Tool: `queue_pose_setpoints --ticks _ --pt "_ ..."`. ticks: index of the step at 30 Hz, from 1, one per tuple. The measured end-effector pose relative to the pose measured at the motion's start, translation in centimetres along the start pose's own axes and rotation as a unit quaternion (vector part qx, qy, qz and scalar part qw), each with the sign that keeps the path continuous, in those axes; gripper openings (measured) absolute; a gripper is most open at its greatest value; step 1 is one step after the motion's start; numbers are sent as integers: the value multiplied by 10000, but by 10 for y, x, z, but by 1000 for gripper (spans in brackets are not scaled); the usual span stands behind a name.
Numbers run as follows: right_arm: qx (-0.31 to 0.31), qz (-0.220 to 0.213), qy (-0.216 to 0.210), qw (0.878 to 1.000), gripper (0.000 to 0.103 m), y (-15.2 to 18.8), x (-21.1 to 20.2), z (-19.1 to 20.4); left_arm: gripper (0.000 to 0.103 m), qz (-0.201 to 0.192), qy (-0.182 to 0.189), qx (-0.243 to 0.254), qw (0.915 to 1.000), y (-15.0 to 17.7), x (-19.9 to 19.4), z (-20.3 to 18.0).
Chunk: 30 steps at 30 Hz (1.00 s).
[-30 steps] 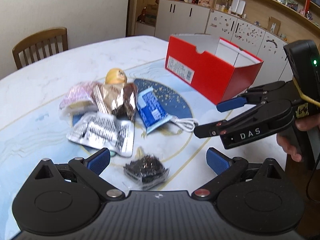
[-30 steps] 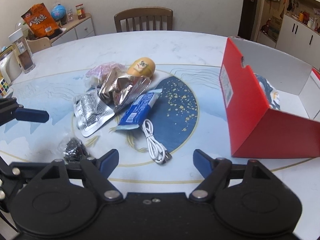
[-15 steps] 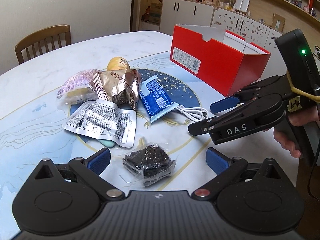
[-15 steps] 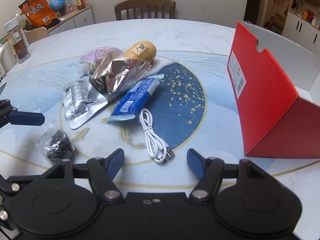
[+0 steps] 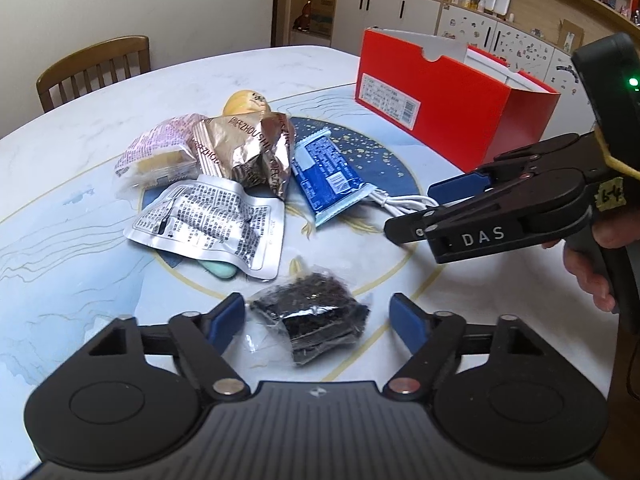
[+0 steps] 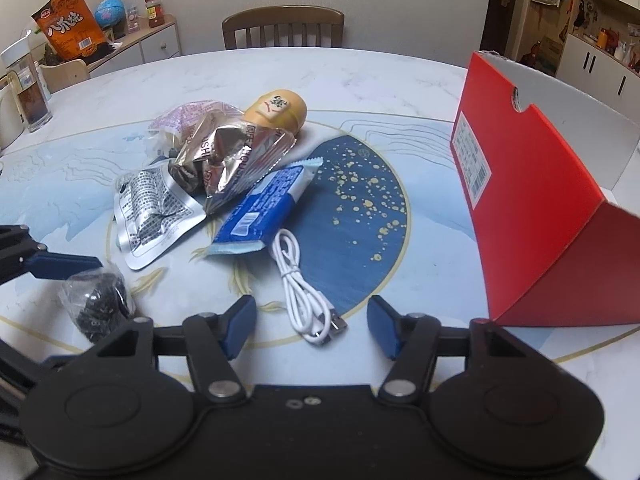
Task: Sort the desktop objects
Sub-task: 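Grasp the dark seaweed bag with the left tool while the right tool grasps the white cable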
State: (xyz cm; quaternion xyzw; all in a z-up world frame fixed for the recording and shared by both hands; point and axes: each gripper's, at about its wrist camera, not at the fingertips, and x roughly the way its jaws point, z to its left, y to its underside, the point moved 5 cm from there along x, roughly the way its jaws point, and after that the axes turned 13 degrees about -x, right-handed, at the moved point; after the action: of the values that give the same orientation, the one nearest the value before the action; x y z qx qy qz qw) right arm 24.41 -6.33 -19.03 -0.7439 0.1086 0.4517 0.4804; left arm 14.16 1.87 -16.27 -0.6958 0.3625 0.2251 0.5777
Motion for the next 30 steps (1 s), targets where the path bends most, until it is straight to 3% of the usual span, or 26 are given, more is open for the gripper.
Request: queue_pose_setpoints --ticks 8,16,30 --pt "-52 4 -5 10000 48 -3 0 5 66 -19 -145 -8 9999 -3 2 1" --pt "-73 16 -54 10000 22 -3 -3 10 54 22 -141 -78 9999 -5 1 2" --pt "278 164 -265 9991 19 12 -20 6 44 184 -78 30 9998 -5 -5 -9"
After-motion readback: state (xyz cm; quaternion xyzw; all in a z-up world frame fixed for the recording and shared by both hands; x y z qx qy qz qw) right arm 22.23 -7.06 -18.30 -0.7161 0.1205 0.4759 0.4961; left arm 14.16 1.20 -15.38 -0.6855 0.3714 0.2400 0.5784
